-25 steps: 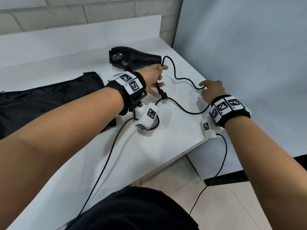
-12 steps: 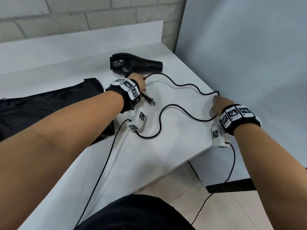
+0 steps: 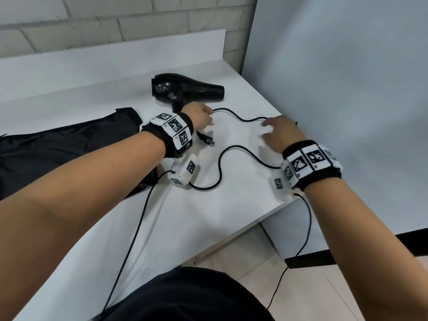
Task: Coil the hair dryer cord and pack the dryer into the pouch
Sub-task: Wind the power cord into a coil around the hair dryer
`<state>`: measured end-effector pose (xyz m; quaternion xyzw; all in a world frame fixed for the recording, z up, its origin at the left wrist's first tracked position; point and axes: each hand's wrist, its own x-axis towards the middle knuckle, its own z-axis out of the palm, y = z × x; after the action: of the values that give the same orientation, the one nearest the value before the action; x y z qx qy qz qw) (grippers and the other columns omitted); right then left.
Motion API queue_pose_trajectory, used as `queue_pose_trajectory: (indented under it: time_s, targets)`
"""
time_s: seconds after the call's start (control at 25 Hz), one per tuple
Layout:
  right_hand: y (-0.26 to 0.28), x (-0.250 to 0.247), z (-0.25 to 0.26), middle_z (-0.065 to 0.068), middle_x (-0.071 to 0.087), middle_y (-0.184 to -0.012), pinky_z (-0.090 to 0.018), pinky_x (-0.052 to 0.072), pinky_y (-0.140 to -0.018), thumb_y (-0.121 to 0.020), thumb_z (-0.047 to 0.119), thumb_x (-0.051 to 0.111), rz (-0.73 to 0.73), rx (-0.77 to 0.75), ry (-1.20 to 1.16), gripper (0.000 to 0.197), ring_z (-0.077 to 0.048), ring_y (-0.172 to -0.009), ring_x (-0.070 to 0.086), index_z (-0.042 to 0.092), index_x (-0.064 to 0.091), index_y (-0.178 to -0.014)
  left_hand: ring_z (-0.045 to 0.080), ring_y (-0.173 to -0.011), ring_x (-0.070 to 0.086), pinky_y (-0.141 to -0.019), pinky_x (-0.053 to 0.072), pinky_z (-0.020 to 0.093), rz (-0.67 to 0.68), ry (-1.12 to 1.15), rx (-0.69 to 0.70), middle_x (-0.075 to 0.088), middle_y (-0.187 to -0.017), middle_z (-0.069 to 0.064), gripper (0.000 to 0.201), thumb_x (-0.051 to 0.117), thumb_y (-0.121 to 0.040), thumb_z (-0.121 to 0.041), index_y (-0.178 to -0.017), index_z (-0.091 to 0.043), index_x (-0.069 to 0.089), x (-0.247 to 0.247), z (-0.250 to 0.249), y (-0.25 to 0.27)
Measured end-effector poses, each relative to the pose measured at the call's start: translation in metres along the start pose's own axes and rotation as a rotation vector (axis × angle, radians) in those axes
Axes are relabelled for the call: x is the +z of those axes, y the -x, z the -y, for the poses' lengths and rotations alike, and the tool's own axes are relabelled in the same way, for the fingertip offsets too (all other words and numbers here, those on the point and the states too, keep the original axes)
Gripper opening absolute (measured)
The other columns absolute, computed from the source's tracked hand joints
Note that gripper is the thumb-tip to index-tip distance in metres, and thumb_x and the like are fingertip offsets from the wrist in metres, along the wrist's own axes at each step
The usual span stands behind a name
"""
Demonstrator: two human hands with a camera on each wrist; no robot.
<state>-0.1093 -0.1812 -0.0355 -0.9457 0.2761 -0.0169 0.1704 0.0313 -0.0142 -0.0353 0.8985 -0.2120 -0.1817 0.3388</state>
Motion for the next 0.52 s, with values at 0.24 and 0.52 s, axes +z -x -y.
queue_pose_trajectory:
  time_s: [0.24,0.52]
  targets:
    - [0.044,0.036,0.078,0.004,0.063,-0.102,-0.026,0.045,-0.079,-0.075,-0.002,0.053,0.528,-0.519,0.135,0.038,-0.014,-0.095,0.058,0.022,0.066,-0.102,0.025,-0.130,0.040,-0.109,0.030,0.029,0.127,-0.393,0.151,0.035,-0.143,0.011,0.042,0.045,-0.085,0.000,-0.122,-0.015,0.059,-0.011,0.036,0.038]
    - [0.048,0.053,0.089,0.005,0.059,-0.095,-0.031,0.050,-0.077,-0.071,0.015,0.068,0.595,-0.566,0.259,0.014,-0.015,-0.090,0.057,0.021,0.069,-0.084,0.023,-0.137,0.032,-0.110,0.030,0.029,0.322,-0.614,0.207,0.019,-0.154,0.006,0.060,0.038,-0.082,0.008,-0.133,-0.022,0.049,-0.014,0.060,0.060]
